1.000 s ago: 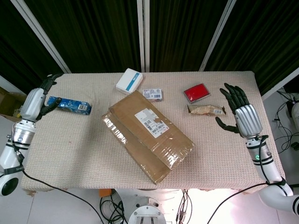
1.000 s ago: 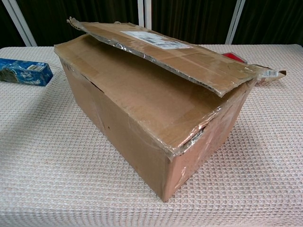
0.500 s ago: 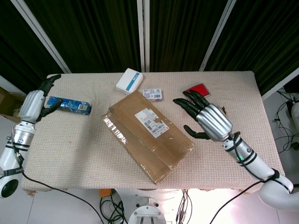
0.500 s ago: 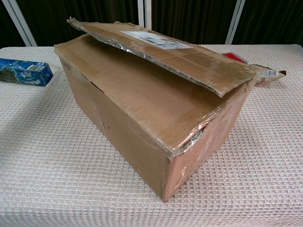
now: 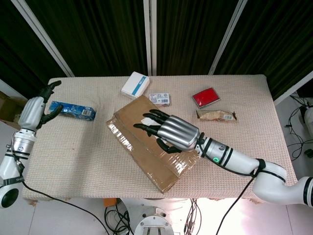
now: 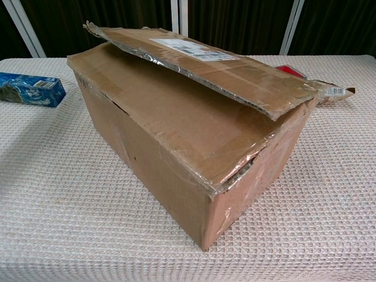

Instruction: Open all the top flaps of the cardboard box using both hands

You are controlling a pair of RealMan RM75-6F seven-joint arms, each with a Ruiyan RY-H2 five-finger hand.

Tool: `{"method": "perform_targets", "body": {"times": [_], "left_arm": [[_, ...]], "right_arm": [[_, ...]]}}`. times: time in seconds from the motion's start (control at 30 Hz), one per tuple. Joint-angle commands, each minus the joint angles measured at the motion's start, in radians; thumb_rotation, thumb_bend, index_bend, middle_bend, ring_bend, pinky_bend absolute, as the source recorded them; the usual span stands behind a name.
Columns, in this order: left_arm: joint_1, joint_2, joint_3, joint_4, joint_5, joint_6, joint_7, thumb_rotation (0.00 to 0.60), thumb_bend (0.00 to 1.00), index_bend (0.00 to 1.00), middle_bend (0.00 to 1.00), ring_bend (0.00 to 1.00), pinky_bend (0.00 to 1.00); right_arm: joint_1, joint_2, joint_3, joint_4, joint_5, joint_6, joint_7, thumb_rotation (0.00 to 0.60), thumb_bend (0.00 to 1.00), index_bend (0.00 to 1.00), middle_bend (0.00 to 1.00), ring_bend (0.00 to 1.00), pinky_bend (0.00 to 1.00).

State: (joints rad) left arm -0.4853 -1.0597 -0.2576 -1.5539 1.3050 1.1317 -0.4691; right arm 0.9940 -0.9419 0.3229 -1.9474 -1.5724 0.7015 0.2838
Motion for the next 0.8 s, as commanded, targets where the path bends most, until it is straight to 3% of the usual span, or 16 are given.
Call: {"method": "perform_targets", "body": {"times": [0.03, 0.47, 0.8], "left_arm": [[-0.002, -0.004, 0.002, 0.009, 0.001, -0.005, -0.007, 0.000, 0.13, 0.07, 0.10, 0.08, 0.20], [-0.001, -0.008, 0.006, 0.028, 0.010, -0.009, -0.026, 0.000, 0.13, 0.07, 0.10, 0.08, 0.20], [0.007, 0.002, 0.012, 0.032, 0.018, -0.006, -0.042, 0.000, 0.13, 0.07, 0.10, 0.08, 0.20]], "right_arm": [[0.029, -0.046, -0.021, -0.002, 0.021, -0.037, -0.033, 0.600, 0.74, 0.01, 0.40, 0.00, 0.00], [0.102, -0.149, -0.085, 0.033, 0.097, -0.131, -0.228, 0.600, 0.75, 0.00, 0.38, 0.00, 0.00], [0.097, -0.126, -0.088, 0.003, 0.170, -0.077, -0.402, 0.600, 0.76, 0.00, 0.45, 0.00, 0.00]]}}
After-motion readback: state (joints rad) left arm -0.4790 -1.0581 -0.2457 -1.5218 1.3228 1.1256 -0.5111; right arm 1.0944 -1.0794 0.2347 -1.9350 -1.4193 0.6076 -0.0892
